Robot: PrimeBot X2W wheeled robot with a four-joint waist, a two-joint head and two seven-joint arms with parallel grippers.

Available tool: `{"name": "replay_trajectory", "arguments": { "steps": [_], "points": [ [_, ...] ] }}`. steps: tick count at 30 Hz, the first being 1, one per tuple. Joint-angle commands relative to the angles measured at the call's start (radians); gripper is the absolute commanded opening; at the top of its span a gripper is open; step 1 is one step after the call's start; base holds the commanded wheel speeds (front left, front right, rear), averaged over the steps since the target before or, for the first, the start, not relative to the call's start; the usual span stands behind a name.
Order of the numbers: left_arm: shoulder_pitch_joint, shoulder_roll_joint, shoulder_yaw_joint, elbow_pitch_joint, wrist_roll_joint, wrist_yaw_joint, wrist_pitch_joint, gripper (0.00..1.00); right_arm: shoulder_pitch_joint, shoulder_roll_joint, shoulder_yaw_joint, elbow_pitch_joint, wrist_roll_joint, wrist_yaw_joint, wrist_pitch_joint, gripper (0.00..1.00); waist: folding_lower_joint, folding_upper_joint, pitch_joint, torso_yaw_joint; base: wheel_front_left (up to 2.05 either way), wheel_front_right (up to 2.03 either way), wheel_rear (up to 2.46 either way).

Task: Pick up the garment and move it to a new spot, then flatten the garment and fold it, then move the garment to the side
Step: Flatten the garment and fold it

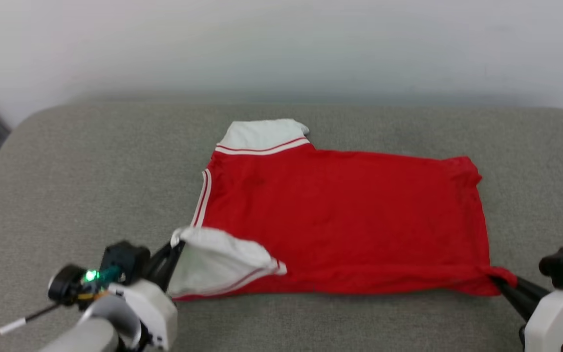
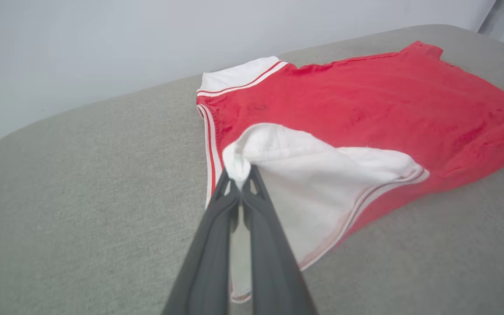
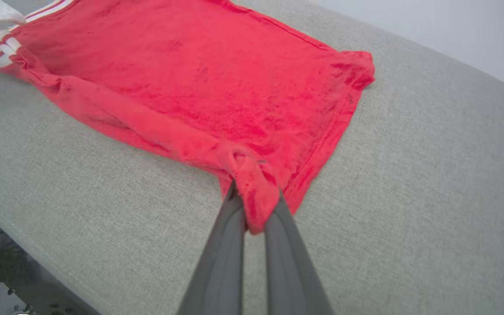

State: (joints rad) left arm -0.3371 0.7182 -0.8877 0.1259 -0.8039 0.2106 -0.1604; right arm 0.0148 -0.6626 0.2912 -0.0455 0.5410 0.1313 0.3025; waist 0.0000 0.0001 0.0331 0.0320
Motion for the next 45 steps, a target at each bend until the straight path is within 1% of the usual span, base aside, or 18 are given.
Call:
{"name": "replay_trajectory", "arguments": {
  "steps": [1,4,5,6,10,15,16,17,19,21,27,31,32,33,34,39,42,45],
  "points": [
    [-0.063,-0.004,0.01,0.017,0.016,-0.016,0.01,0.0,-0.038,0.008,-0.006,-0.012,-0.005,-0.001,0.008,0.0,0.0,-0.0001,0.051,-0.021,0.0,0.0,0.0],
    [-0.15,-0.015,0.013,0.05,0.04,-0.046,0.027,0.0,-0.09,0.015,-0.007,-0.014,-0.007,-0.001,0.011,0.0,0.0,-0.0001,0.099,-0.035,0.0,0.0,0.0],
    [-0.15,-0.015,0.013,0.05,0.04,-0.046,0.027,0.0,-0.09,0.015,-0.007,-0.014,-0.007,-0.001,0.011,0.0,0.0,-0.0001,0.099,-0.035,0.0,0.0,0.0],
    [-0.205,-0.018,0.019,0.073,0.051,-0.064,0.037,0.0,-0.13,0.022,-0.008,-0.004,-0.005,-0.001,0.014,0.0,0.0,-0.0001,0.137,-0.045,0.0,0.0,0.0],
    [-0.282,-0.021,0.021,0.112,0.07,-0.091,0.054,0.0,-0.194,0.029,0.005,0.019,-0.009,-0.001,0.025,0.0,0.0,-0.0001,0.193,-0.061,0.0,0.0,0.0],
    [-0.39,-0.025,0.014,0.188,0.106,-0.13,0.08,0.0,-0.303,0.035,0.049,0.076,-0.019,-0.001,0.042,0.0,0.0,-0.0001,0.275,-0.078,0.0,0.0,0.0],
    [-0.42,-0.032,0.007,0.219,0.115,-0.145,0.09,0.0,-0.341,0.036,0.067,0.104,-0.023,-0.001,0.047,0.0,0.0,-0.0001,0.302,-0.08,0.0,0.0,0.0],
    [-0.42,-0.032,0.007,0.219,0.115,-0.145,0.09,0.0,-0.341,0.036,0.067,0.104,-0.023,-0.001,0.047,0.0,0.0,-0.0001,0.302,-0.08,0.0,0.0,0.0],
    [-0.468,-0.05,-0.006,0.3,0.124,-0.177,0.112,0.0,-0.413,0.047,0.093,0.174,-0.029,-0.001,0.053,0.0,0.0,-0.0001,0.344,-0.08,0.0,0.0,0.0],
    [-0.476,-0.057,-0.01,0.323,0.125,-0.185,0.115,0.0,-0.427,0.05,0.102,0.193,-0.031,-0.001,0.055,0.0,0.0,-0.0001,0.351,-0.08,0.0,0.0,0.0],
    [-0.501,-0.105,-0.044,0.477,0.116,-0.253,0.13,0.0,-0.483,0.054,0.163,0.31,-0.041,-0.001,0.069,0.0,0.0,-0.0001,0.362,-0.077,0.0,0.0,0.0],
    [-0.507,-0.142,-0.051,0.568,0.102,-0.282,0.102,0.0,-0.502,0.069,0.186,0.339,-0.021,-0.001,0.044,0.0,0.0,-0.0001,0.347,-0.076,0.0,0.0,0.0],
    [-0.506,-0.152,-0.051,0.589,0.096,-0.29,0.098,0.0,-0.506,0.069,0.185,0.342,-0.019,-0.001,0.035,0.27,0.0,-0.0001,0.34,-0.075,0.0,0.0,0.0],
    [-0.508,-0.159,-0.057,0.609,0.097,-0.295,0.096,0.55,-0.505,0.067,0.185,0.345,-0.018,-0.001,0.028,0.27,0.0,-0.0001,0.329,-0.073,0.0,0.0,0.0],
    [-0.51,-0.166,-0.057,0.622,0.091,-0.301,0.091,1.0,-0.502,0.064,0.184,0.344,-0.018,-0.001,0.016,1.0,0.0,-0.0001,0.317,-0.07,0.0,0.0,0.0],
    [-0.537,-0.182,-0.061,0.646,0.089,-0.314,0.075,1.0,-0.46,0.045,0.163,0.32,-0.015,-0.001,-0.034,1.0,0.0,-0.0001,0.238,-0.053,0.0,0.0,0.0],
    [-0.548,-0.173,-0.069,0.634,0.074,-0.321,0.122,1.0,-0.427,0.031,0.144,0.294,-0.015,-0.001,-0.039,1.0,0.0,-0.0001,0.196,-0.041,0.0,0.0,0.0],
    [-0.574,-0.161,-0.083,0.603,0.059,-0.328,0.204,1.0,-0.39,0.022,0.12,0.268,-0.021,-0.001,-0.032,1.0,0.0,-0.0001,0.164,-0.03,0.0,0.0,0.0]
  ]
}}
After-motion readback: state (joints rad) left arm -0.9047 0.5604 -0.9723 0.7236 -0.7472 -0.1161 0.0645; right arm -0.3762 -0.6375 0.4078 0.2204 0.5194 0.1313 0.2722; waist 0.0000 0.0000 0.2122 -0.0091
